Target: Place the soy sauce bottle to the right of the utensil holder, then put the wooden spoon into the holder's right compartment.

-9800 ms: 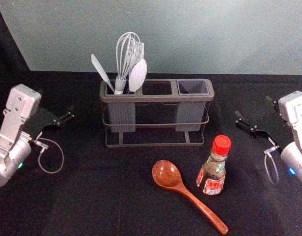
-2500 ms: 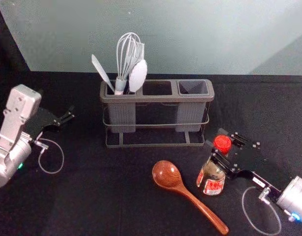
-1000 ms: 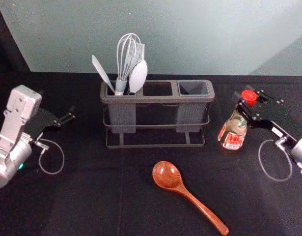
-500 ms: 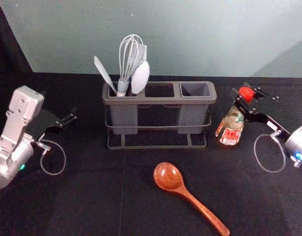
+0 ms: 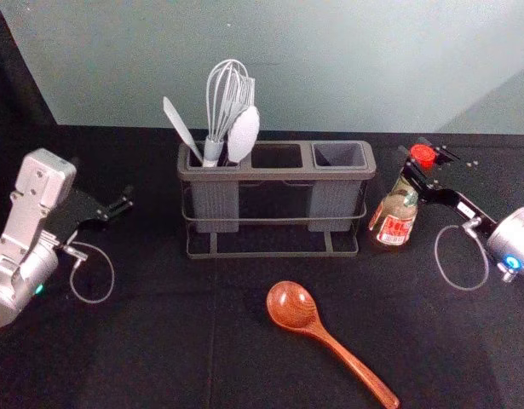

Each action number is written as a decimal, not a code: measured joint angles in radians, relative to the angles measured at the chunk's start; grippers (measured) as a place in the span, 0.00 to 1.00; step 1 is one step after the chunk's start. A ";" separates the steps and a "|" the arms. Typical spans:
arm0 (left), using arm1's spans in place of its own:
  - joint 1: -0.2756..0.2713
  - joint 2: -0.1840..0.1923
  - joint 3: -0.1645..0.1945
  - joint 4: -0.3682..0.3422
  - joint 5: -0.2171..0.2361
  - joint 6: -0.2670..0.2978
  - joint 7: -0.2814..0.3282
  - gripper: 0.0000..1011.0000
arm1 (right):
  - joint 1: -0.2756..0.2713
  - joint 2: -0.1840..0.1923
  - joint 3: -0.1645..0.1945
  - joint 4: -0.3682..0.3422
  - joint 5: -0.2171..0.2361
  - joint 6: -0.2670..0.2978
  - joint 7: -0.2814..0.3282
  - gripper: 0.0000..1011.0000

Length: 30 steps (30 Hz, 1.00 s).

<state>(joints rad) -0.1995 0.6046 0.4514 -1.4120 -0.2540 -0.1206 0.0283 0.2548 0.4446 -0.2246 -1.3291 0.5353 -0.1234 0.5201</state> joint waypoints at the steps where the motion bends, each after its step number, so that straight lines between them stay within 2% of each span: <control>1: 0.000 0.000 0.000 0.000 0.000 0.000 0.000 1.00 | 0.001 -0.001 -0.001 0.001 0.001 0.000 0.000 0.39; 3: 0.000 0.000 0.000 0.000 0.000 0.000 0.000 1.00 | 0.002 -0.002 -0.001 0.003 0.003 0.000 0.000 0.41; 7: 0.000 0.000 0.000 0.000 0.000 0.000 0.000 1.00 | 0.005 -0.005 -0.003 0.008 0.007 0.000 0.001 0.53; 10: 0.000 0.000 0.000 0.000 0.000 0.000 0.000 1.00 | 0.007 -0.008 -0.004 0.012 0.012 0.000 0.005 0.67; 13: 0.000 0.000 0.000 0.000 0.000 0.000 0.000 1.00 | 0.007 -0.009 -0.004 0.011 0.014 -0.001 0.006 0.73; 14: 0.000 0.000 0.000 0.000 0.000 0.000 0.000 1.00 | 0.006 -0.009 -0.004 0.010 0.014 -0.002 0.006 0.78; 16: 0.000 0.000 0.000 0.000 0.000 0.000 0.000 1.00 | 0.002 -0.008 -0.004 0.002 0.015 -0.003 0.005 0.81; 20: 0.000 0.000 0.000 0.000 0.000 0.000 0.000 1.00 | -0.006 -0.003 0.000 -0.021 0.015 -0.004 0.001 0.93; 23: 0.000 0.000 0.000 0.000 0.000 0.000 0.000 1.00 | -0.016 0.005 0.006 -0.044 0.015 -0.005 -0.006 0.99; 27: 0.000 0.000 0.000 0.000 0.000 0.000 0.000 1.00 | -0.035 0.015 0.017 -0.080 0.014 -0.006 -0.019 0.99; 30: 0.000 0.000 0.000 0.000 0.000 0.000 0.000 1.00 | -0.062 0.029 0.026 -0.136 0.009 0.002 -0.036 0.99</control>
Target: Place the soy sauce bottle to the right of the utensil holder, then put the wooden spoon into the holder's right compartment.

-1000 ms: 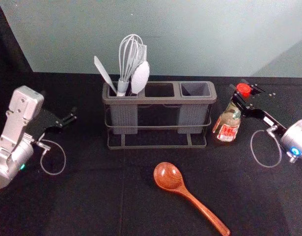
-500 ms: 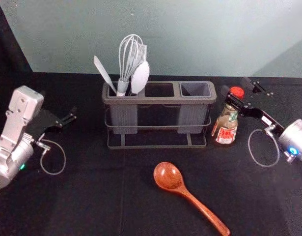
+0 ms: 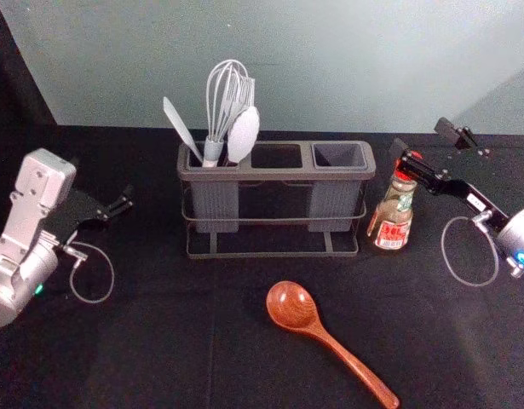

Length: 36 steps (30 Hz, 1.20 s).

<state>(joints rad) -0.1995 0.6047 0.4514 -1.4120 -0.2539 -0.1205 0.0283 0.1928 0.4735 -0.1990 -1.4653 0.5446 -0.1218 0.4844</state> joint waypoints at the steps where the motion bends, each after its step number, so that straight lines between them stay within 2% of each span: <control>1: 0.000 0.000 0.000 0.000 0.000 0.000 0.000 1.00 | -0.005 0.003 0.001 -0.012 -0.002 0.005 -0.005 0.99; 10: 0.000 0.000 0.000 0.000 0.000 0.000 0.000 1.00 | -0.094 0.046 0.003 -0.174 -0.037 0.074 -0.057 0.99; 13: 0.000 0.000 0.000 0.000 0.000 0.000 0.000 1.00 | -0.117 0.054 0.001 -0.206 -0.042 0.084 -0.060 0.99; 14: 0.000 0.000 0.000 0.000 0.000 0.000 0.000 1.00 | -0.141 0.060 -0.004 -0.232 -0.044 0.090 -0.060 0.99; 19: 0.000 0.000 0.000 0.000 0.000 0.000 0.000 1.00 | -0.176 0.065 -0.015 -0.263 -0.049 0.096 -0.060 0.99; 26: 0.000 0.000 0.000 0.000 0.000 0.000 0.000 1.00 | -0.227 0.066 -0.050 -0.298 -0.059 0.117 -0.063 0.99; 36: 0.000 0.000 0.000 0.000 0.000 0.000 0.000 1.00 | -0.251 0.048 -0.104 -0.309 -0.096 0.171 -0.099 0.99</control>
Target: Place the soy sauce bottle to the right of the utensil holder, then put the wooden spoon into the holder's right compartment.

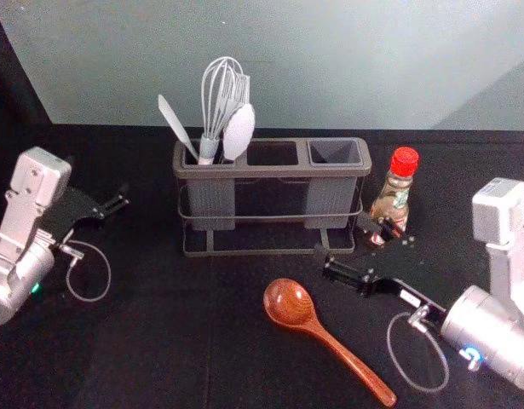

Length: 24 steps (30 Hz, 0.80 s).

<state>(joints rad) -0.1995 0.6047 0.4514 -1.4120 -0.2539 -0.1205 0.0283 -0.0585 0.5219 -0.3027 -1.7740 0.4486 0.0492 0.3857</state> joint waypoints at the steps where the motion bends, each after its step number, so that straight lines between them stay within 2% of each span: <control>1: 0.000 0.000 0.000 0.000 0.000 0.000 0.000 1.00 | 0.000 -0.002 -0.004 0.002 -0.004 0.005 -0.002 0.99; 6: 0.000 0.000 0.000 0.000 0.000 0.000 0.000 1.00 | 0.008 -0.019 -0.038 0.025 -0.035 0.028 -0.013 0.99; 11: 0.000 0.000 0.000 0.000 0.000 0.000 0.000 1.00 | 0.016 -0.034 -0.056 0.049 -0.058 0.032 -0.015 0.99; 16: 0.000 0.000 0.000 0.000 0.000 0.000 0.000 1.00 | 0.023 -0.054 -0.061 0.076 -0.061 0.017 -0.010 0.99; 24: 0.000 0.000 0.000 0.000 0.000 0.000 0.000 1.00 | 0.022 -0.052 -0.062 0.073 -0.061 0.018 -0.010 0.99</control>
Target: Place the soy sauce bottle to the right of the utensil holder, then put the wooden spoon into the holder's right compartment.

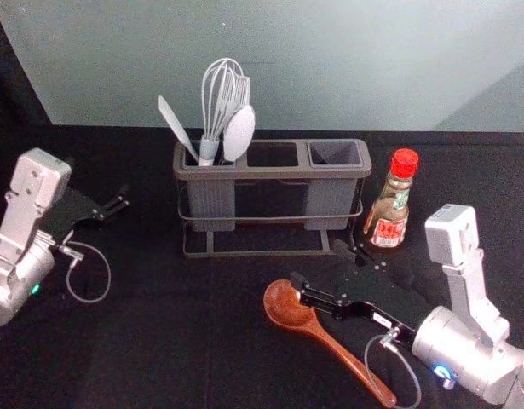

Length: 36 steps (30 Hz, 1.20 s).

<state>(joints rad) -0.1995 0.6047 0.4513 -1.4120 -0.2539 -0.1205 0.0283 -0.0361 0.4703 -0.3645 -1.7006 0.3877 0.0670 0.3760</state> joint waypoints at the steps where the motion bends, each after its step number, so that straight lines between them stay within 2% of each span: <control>1: 0.000 0.000 0.000 0.000 0.000 0.000 0.000 1.00 | 0.000 0.000 0.000 -0.001 0.000 0.000 0.000 0.99; 14: 0.000 0.000 0.000 0.000 0.000 0.000 0.000 1.00 | -0.001 0.000 0.000 -0.002 -0.001 0.003 -0.001 0.99; 21: 0.000 0.000 0.000 0.000 0.000 0.000 0.000 1.00 | 0.014 -0.004 -0.023 -0.038 -0.074 0.091 -0.055 0.99; 24: 0.000 0.000 0.000 0.000 0.000 0.000 0.000 1.00 | 0.024 -0.008 -0.045 -0.087 -0.140 0.174 -0.102 0.99; 28: 0.000 0.000 0.000 0.000 0.000 0.000 0.000 1.00 | 0.039 -0.015 -0.070 -0.123 -0.194 0.256 -0.134 0.99; 29: 0.000 0.000 0.000 0.000 0.000 0.000 0.000 1.00 | 0.051 -0.018 -0.085 -0.140 -0.221 0.307 -0.148 0.99; 30: 0.000 0.000 0.000 0.000 0.000 0.000 0.000 1.00 | 0.056 -0.021 -0.092 -0.147 -0.232 0.327 -0.153 0.99; 31: 0.000 0.000 0.000 0.000 0.000 0.000 0.000 1.00 | 0.069 -0.027 -0.106 -0.161 -0.256 0.383 -0.166 0.99; 33: 0.000 0.000 0.000 0.000 0.000 0.000 0.000 1.00 | 0.082 -0.035 -0.119 -0.173 -0.277 0.441 -0.177 0.99; 34: 0.000 0.000 0.000 0.000 0.000 0.000 0.000 1.00 | 0.095 -0.044 -0.131 -0.183 -0.292 0.496 -0.183 0.99; 36: 0.000 0.000 0.000 0.000 0.000 0.000 0.000 1.00 | 0.109 -0.053 -0.142 -0.190 -0.306 0.549 -0.186 0.99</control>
<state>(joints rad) -0.1995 0.6047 0.4514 -1.4120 -0.2540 -0.1205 0.0283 0.0728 0.4174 -0.5067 -1.8909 0.0817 0.6155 0.1902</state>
